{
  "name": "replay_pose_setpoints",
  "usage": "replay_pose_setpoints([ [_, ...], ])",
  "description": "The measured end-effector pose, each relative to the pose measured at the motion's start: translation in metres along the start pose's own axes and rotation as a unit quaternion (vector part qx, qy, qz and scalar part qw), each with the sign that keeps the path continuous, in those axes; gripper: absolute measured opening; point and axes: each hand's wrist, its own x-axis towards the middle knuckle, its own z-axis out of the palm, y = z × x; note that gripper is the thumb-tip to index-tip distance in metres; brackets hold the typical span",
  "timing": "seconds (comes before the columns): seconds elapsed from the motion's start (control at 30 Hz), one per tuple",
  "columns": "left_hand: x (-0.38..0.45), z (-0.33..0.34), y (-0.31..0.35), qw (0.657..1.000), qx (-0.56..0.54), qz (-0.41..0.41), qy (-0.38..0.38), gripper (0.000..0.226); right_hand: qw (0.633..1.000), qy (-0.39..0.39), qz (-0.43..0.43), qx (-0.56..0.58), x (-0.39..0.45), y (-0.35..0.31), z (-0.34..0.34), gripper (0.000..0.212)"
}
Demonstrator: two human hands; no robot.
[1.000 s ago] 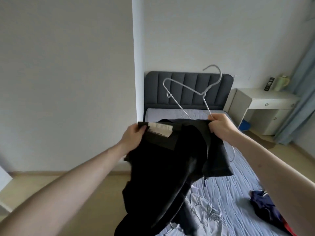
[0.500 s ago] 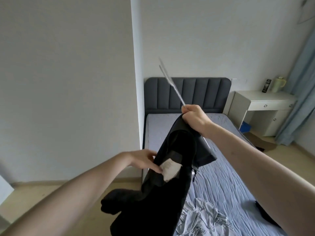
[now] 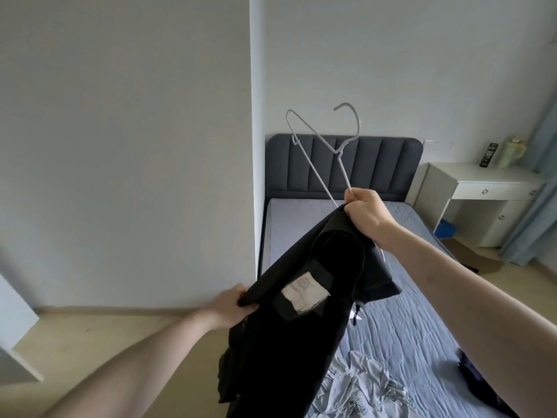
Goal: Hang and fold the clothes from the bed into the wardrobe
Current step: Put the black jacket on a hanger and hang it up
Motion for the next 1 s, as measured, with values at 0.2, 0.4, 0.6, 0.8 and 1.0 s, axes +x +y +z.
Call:
replay_pose_setpoints([
  [0.2,0.004,-0.033,-0.035,0.986,0.161,-0.007,0.029,0.018,0.998,0.049,0.032,0.021,0.013,0.028,-0.013,0.030],
  [0.4,0.016,-0.064,-0.005,0.986,0.001,-0.059,0.157,0.028,0.993,0.081,0.022,-0.077,0.021,0.052,-0.022,0.025],
  [0.6,-0.016,-0.115,0.074,0.994,-0.021,0.040,0.097,0.062,0.985,0.109,0.097,-0.091,0.038,0.106,-0.047,0.020],
  [0.8,-0.007,-0.120,0.092,0.927,0.365,0.036,0.075,0.067,0.977,0.158,0.131,-0.061,0.076,0.121,-0.073,0.025],
  [1.0,0.020,-0.142,0.054,0.944,0.243,-0.109,0.193,0.026,0.980,0.135,0.129,-0.061,0.106,0.136,-0.086,0.024],
])
